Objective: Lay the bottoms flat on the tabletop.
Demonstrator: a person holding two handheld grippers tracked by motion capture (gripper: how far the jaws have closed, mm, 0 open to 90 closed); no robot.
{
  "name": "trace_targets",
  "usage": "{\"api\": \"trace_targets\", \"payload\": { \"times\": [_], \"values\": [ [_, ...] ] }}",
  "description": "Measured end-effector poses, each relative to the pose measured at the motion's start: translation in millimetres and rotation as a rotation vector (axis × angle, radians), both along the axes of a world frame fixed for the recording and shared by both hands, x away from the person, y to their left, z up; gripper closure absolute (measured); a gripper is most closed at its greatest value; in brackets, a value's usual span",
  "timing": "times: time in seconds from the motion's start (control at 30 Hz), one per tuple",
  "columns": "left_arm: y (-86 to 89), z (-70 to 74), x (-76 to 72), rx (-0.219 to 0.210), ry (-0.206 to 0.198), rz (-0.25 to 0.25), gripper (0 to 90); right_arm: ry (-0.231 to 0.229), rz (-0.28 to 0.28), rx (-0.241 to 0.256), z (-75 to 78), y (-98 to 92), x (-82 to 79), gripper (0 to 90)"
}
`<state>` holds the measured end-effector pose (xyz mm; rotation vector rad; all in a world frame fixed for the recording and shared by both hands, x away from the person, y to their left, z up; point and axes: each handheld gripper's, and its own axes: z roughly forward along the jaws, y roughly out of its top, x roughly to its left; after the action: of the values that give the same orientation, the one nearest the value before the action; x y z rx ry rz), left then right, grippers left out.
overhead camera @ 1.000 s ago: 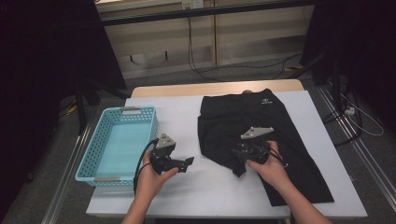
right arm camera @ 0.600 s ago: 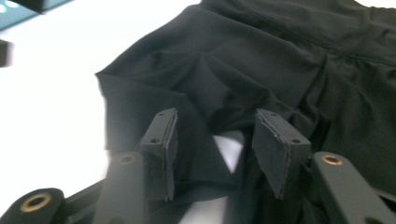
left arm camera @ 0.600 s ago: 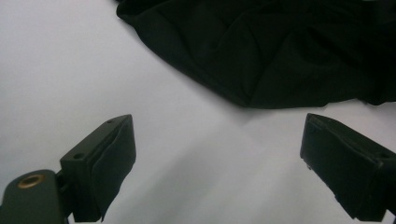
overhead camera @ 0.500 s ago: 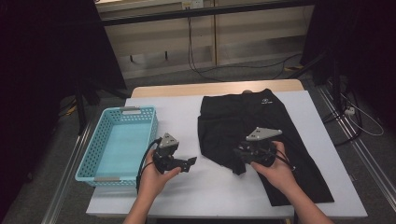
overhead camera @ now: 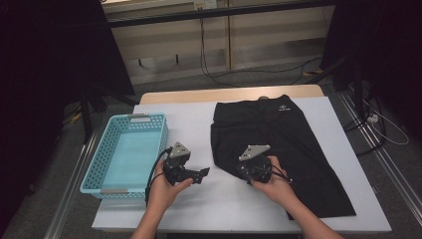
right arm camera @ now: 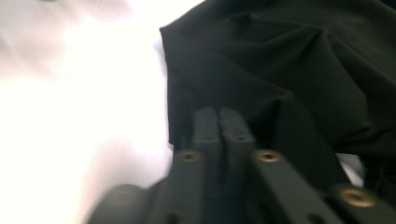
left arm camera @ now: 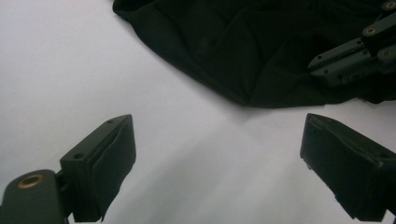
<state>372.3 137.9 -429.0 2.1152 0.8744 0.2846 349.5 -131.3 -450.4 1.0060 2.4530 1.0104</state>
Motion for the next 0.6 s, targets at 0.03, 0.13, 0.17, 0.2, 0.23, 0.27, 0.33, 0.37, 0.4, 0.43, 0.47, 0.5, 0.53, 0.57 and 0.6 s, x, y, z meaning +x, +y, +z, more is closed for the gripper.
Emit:
{"api": "trace_targets", "payload": {
  "times": [0.03,0.13,0.17,0.2,0.23,0.27,0.33,0.37,0.4,0.43,0.47,0.5,0.53,0.57,0.6],
  "values": [
    [0.4,0.2,-0.2,-0.001,-0.001,0.002,10.7,0.001,-0.001,0.013,2.4,-1.0,-0.5,90.0],
    [1.4,1.1,-0.2,-0.010,-0.003,0.010,10.7,-0.008,0.006,0.046,13.9,-2.6,-5.2,90.0],
    [1.5,1.5,-0.1,-0.008,-0.003,0.009,10.7,-0.014,0.010,0.063,18.6,-3.1,-7.0,90.0],
    [1.4,1.5,0.0,-0.009,-0.003,0.009,10.7,-0.020,0.014,0.082,23.2,-3.1,-8.9,90.0],
    [1.2,1.4,0.2,-0.009,-0.003,0.008,10.7,-0.027,0.024,0.094,27.5,-2.8,-10.9,90.0],
    [1.0,1.3,0.2,-0.007,-0.003,0.010,10.7,-0.032,0.034,0.112,31.8,-2.0,-13.2,90.0],
    [1.1,1.4,0.4,-0.006,-0.003,0.009,10.7,-0.033,0.058,0.156,39.1,1.6,-18.3,90.0],
    [1.7,1.8,0.8,-0.002,-0.006,0.006,10.7,-0.031,0.072,0.173,41.7,4.4,-21.0,90.0],
    [2.5,2.3,0.9,-0.003,-0.004,0.009,10.7,-0.025,0.084,0.186,43.2,7.7,-23.7,90.0],
    [3.2,2.4,1.1,-0.006,-0.007,0.014,10.7,-0.016,0.102,0.196,43.2,11.5,-26.0,89.8],
    [4.4,2.9,1.3,-0.003,-0.008,0.015,10.7,-0.001,0.121,0.202,42.3,15.4,-27.8,87.5],
    [4.8,2.8,0.9,-0.010,-0.003,0.019,10.7,0.006,0.140,0.206,40.6,18.9,-29.3,84.8],
    [5.6,2.9,1.1,-0.010,-0.004,0.017,10.7,0.002,0.140,0.193,38.9,21.5,-30.2,79.9],
    [5.7,2.7,1.0,-0.014,-0.004,0.020,10.7,-0.008,0.131,0.173,37.7,22.8,-30.7,77.9],
    [5.8,2.5,1.1,-0.015,-0.005,0.021,10.7,-0.013,0.128,0.163,37.0,22.5,-30.3,76.0]
  ]
}}
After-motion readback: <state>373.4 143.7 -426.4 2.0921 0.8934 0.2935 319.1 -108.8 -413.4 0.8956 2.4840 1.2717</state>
